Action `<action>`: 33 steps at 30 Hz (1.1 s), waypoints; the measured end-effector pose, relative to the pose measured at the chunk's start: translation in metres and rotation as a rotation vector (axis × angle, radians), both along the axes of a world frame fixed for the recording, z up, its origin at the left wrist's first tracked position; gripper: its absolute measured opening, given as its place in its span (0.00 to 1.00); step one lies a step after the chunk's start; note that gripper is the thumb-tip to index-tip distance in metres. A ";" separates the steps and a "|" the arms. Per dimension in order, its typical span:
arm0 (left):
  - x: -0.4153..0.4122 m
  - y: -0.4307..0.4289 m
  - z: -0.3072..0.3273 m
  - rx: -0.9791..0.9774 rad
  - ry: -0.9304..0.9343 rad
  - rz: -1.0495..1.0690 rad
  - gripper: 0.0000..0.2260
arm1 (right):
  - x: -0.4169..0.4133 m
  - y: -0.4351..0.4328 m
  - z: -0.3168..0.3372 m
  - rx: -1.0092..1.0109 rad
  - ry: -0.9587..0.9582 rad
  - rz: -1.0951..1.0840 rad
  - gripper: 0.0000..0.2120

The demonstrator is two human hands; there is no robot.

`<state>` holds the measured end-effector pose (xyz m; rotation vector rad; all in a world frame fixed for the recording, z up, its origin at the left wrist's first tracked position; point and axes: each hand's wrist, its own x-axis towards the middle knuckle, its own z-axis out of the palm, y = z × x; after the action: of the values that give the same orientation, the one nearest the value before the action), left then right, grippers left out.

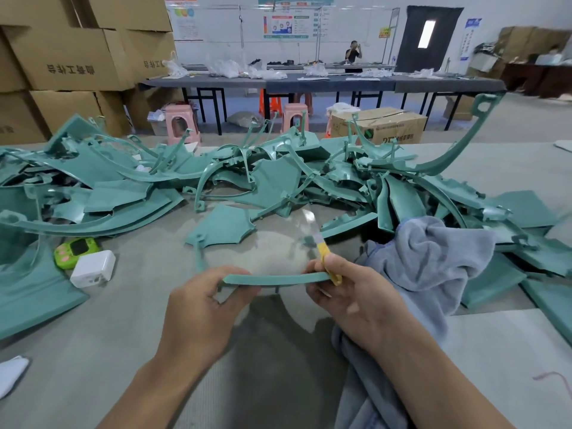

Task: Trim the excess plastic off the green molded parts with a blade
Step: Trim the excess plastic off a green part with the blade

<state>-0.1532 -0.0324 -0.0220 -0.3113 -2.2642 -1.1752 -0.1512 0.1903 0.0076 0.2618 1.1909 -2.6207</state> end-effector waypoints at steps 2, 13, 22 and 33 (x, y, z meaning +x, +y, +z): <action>0.002 0.003 -0.001 -0.133 0.209 0.046 0.06 | -0.002 0.002 -0.001 0.023 0.004 -0.041 0.09; -0.001 0.004 0.002 -0.275 0.124 0.227 0.11 | 0.002 -0.011 -0.013 0.600 0.353 -0.253 0.14; -0.001 0.007 0.003 -0.208 0.107 0.199 0.06 | 0.010 -0.033 -0.019 1.225 0.299 -0.264 0.17; 0.002 0.006 0.005 -0.186 0.068 0.153 0.05 | 0.010 -0.035 -0.021 1.291 0.231 -0.294 0.21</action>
<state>-0.1511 -0.0261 -0.0165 -0.2403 -2.2967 -0.8661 -0.1413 0.1558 -0.0133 0.3569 2.9304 -1.6581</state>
